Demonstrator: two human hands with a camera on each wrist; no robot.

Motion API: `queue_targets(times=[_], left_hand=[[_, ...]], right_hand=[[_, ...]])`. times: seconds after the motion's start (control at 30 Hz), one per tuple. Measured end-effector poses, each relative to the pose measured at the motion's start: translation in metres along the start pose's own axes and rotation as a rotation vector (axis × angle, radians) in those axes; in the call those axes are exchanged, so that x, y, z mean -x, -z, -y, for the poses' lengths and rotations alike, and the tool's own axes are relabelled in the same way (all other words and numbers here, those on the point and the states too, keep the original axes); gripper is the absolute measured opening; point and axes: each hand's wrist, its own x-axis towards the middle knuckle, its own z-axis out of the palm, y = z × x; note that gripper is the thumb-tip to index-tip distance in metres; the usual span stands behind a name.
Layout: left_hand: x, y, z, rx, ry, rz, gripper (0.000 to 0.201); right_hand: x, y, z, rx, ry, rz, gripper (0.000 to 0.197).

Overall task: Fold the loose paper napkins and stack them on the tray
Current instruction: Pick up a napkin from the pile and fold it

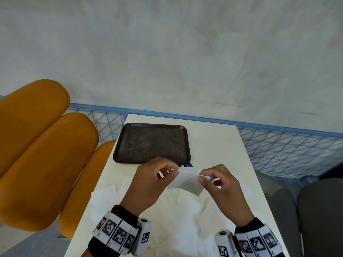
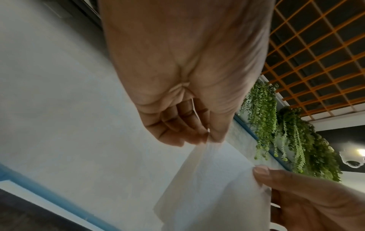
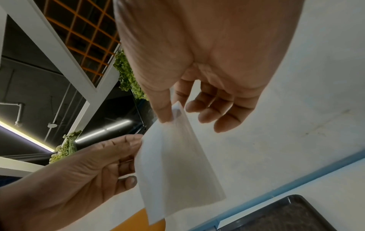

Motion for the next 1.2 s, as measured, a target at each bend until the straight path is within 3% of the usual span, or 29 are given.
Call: queue_targets(times=[0.27,0.4,0.5,0.6,0.73,0.83,0.9,1.0,1.03,1.1,1.2], left_hand=[[-0.002,0.007,-0.006,-0.042,-0.038,0.043,0.004],[-0.004,0.004,-0.01,-0.082,-0.097,0.072,0.025],[-0.003,0.005,-0.009,-0.046,-0.089,0.073,0.023],[-0.002,0.014,-0.004,0.087,-0.007,0.014,0.01],[-0.002,0.015,-0.002,0.246,0.137,0.005,0.012],[-0.003,0.002,-0.003,0.357,0.212,0.002,0.011],[-0.004,-0.008,-0.005,0.423,0.277,-0.012,0.015],[-0.008,-0.023,-0.01,0.553,0.419,-0.039,0.015],[-0.009,-0.029,-0.011,0.6,0.48,-0.026,0.017],[-0.011,-0.042,-0.013,0.658,0.596,0.074,0.021],[-0.015,-0.064,-0.009,0.617,0.627,0.191,0.021]], right_hand=[[0.0,0.008,0.01,0.105,0.056,0.132,0.013],[-0.009,-0.002,0.02,0.227,0.181,0.189,0.01],[-0.016,-0.006,0.021,0.284,0.258,0.206,0.015],[-0.016,0.005,0.019,0.21,0.182,0.203,0.011],[-0.008,0.019,0.006,0.062,-0.008,0.168,0.017],[-0.001,0.012,0.0,-0.263,-0.104,0.15,0.004],[0.002,0.004,-0.007,-0.449,-0.176,0.172,0.021],[0.002,-0.002,-0.021,-0.369,-0.222,0.106,0.006],[0.0,-0.002,-0.029,-0.329,-0.245,0.079,0.014],[-0.004,0.0,-0.04,-0.321,-0.288,0.049,0.023],[-0.013,0.01,-0.048,-0.313,-0.313,0.052,0.019]])
